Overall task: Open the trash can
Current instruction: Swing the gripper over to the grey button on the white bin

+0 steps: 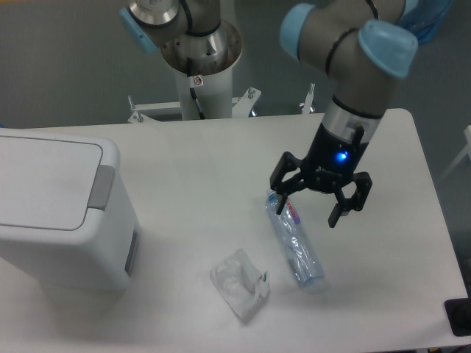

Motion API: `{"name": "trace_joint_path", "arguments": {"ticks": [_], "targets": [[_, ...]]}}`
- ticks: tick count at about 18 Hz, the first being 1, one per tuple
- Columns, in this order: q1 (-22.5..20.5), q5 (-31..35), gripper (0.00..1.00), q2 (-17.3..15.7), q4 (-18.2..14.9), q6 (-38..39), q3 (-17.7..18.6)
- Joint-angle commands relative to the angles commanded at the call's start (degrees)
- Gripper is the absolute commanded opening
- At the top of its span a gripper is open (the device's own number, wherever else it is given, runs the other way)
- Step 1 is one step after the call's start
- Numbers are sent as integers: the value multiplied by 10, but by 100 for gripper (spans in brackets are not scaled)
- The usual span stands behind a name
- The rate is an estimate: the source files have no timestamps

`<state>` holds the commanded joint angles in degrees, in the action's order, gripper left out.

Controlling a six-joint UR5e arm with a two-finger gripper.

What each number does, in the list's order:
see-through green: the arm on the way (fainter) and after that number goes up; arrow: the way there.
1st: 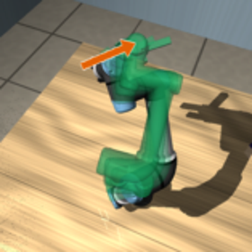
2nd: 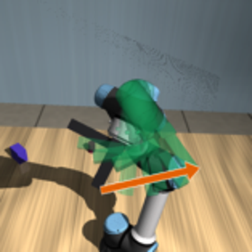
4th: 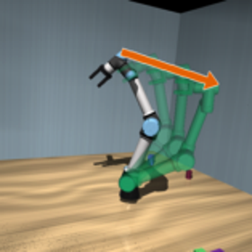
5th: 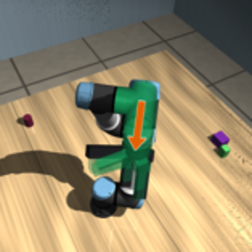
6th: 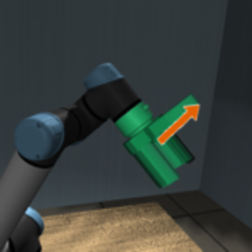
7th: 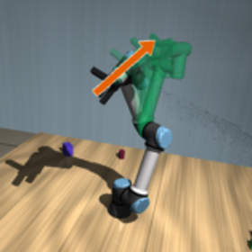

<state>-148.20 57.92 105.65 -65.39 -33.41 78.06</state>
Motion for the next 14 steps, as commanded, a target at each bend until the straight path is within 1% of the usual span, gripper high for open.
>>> {"name": "trace_joint_path", "arguments": {"ticks": [1, 3, 7, 9, 11, 14], "targets": [[9, 0, 100, -2, 1, 9, -4], [33, 4, 100, -17, 3, 37, 5], [58, 6, 100, -57, 4, 79, 53], [86, 6, 100, -59, 4, 82, 58], [105, 7, 100, -59, 4, 89, 65], [135, 8, 100, -62, 11, 98, 83]]}}
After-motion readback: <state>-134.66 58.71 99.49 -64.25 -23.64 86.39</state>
